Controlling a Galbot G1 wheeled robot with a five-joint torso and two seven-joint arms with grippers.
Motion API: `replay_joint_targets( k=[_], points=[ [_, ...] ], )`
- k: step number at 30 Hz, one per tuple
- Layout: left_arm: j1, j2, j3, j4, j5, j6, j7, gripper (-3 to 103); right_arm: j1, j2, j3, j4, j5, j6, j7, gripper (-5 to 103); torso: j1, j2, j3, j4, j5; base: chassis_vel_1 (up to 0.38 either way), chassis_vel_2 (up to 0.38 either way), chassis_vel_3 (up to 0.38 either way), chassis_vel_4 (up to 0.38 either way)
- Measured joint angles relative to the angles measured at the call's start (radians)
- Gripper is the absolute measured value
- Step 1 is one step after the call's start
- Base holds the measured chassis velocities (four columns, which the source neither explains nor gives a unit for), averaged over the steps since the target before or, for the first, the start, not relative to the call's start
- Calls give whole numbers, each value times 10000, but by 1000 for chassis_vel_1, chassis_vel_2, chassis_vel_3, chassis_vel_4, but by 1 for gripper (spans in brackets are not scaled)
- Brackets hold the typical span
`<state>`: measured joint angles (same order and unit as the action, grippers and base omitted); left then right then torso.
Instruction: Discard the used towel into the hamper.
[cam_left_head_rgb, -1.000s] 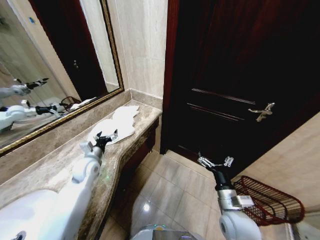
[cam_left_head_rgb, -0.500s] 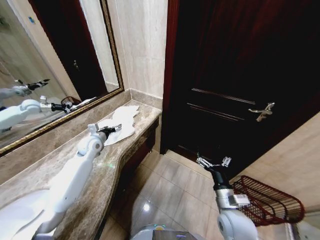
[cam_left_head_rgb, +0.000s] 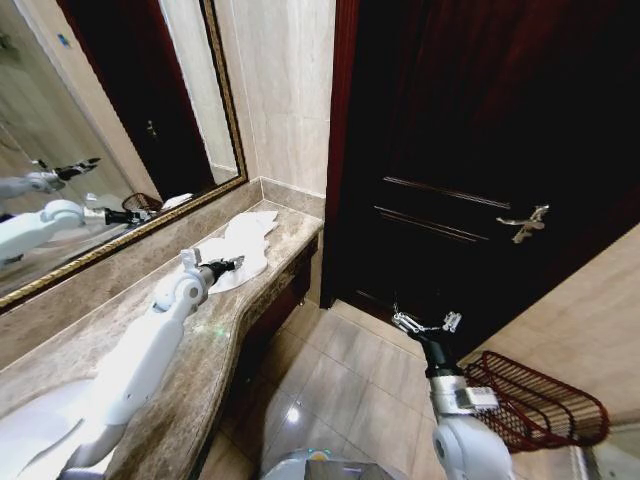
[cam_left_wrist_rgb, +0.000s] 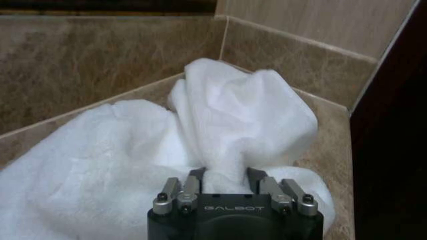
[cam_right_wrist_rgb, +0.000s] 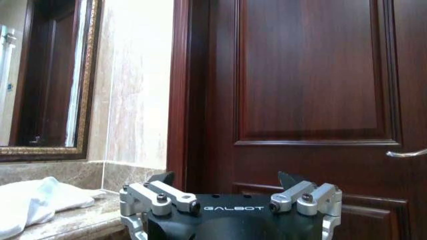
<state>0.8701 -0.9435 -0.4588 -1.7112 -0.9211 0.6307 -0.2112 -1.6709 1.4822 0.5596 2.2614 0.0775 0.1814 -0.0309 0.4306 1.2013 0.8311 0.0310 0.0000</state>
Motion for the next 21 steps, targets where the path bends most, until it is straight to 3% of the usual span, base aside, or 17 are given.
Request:
replay_joint_targets(
  k=[4, 7, 9, 10, 17, 21],
  points=[
    [180, 0, -121, -105, -5, -284, -13, 32, -30, 25, -25, 14, -6, 17, -21, 100, 0, 0, 0, 0, 0, 0, 0, 0, 0],
    [288, 39, -235, -235, -1, -597, 54, 16, -82, 66, -43, 74, -27, 38, -45, 100, 0, 0, 0, 0, 0, 0, 0, 0, 0],
    [301, 40, -246, -254, 2, -638, 57, 16, -87, 73, -44, 87, -28, 38, -48, 100, 0, 0, 0, 0, 0, 0, 0, 0, 0],
    [363, 40, -312, -346, 22, -755, 67, 7, -98, 97, -46, 132, -39, 46, -52, 100, 0, 0, 0, 0, 0, 0, 0, 0, 0],
    [961, 23, -770, -1131, 265, -1263, 281, 4, -205, 115, -28, 280, -35, 68, -50, 100, 0, 0, 0, 0, 0, 0, 0, 0, 0],
    [1493, -48, -1137, -1924, 200, -1278, 276, 4, -245, 171, -46, 338, -28, 70, -62, 100, 0, 0, 0, 0, 3, 0, 0, 0, 0]
  ],
)
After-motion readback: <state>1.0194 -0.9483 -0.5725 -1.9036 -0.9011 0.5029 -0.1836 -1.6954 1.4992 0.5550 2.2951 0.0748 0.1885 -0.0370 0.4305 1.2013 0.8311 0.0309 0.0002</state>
